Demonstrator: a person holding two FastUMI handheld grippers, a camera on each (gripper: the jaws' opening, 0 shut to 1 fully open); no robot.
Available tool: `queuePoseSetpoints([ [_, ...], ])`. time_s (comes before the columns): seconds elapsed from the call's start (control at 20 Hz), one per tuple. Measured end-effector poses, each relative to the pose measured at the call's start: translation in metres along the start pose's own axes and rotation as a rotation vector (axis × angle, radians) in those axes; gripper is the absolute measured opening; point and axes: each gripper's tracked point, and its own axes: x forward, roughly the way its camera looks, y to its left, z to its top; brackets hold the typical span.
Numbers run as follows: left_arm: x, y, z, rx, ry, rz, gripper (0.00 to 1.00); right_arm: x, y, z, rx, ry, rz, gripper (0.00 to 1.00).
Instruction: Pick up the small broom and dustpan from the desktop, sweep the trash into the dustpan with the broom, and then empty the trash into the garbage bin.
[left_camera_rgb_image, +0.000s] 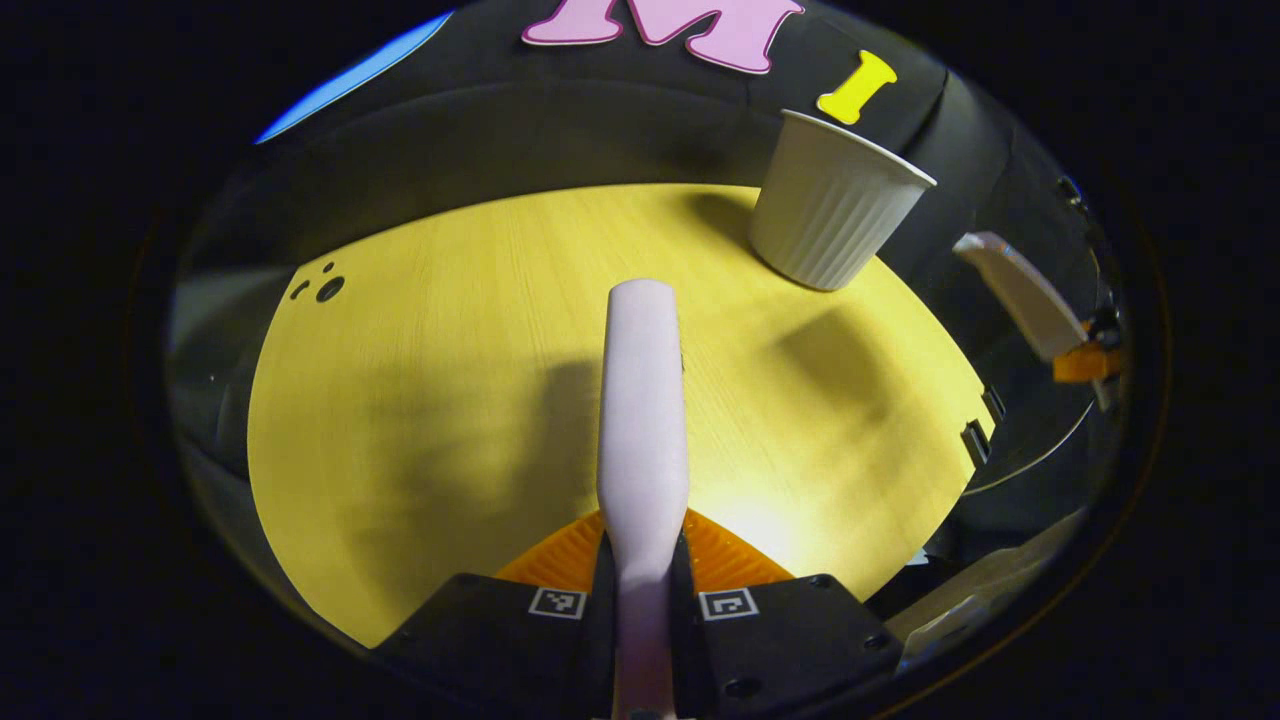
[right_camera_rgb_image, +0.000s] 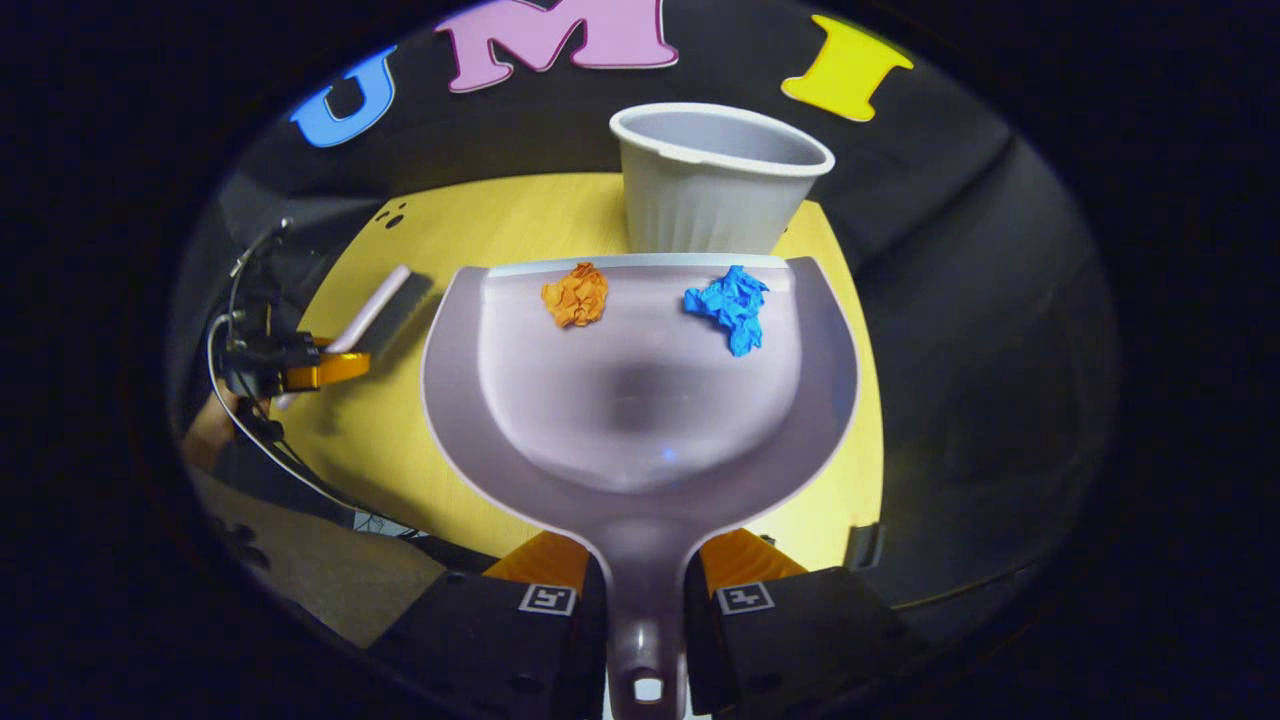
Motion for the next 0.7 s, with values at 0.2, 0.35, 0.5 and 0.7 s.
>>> queuePoseSetpoints([
  [0.2,-0.001,0.003,-0.022,-0.026,0.008,-0.022,0.27,-0.034,-0.026,0.042,0.033,-0.013,-0.046,0.36],
  [0.35,-0.005,0.005,-0.035,-0.012,0.008,-0.03,0.27,-0.048,-0.056,0.087,0.106,-0.048,-0.056,0.36],
  [0.5,-0.01,0.01,-0.047,-0.019,0.014,-0.034,0.27,-0.042,-0.094,0.135,0.07,-0.048,-0.15,0.36],
  [0.7,-0.019,0.021,-0.066,-0.048,0.018,-0.026,0.25,-0.022,-0.136,0.185,-0.048,0.033,-0.285,0.36],
])
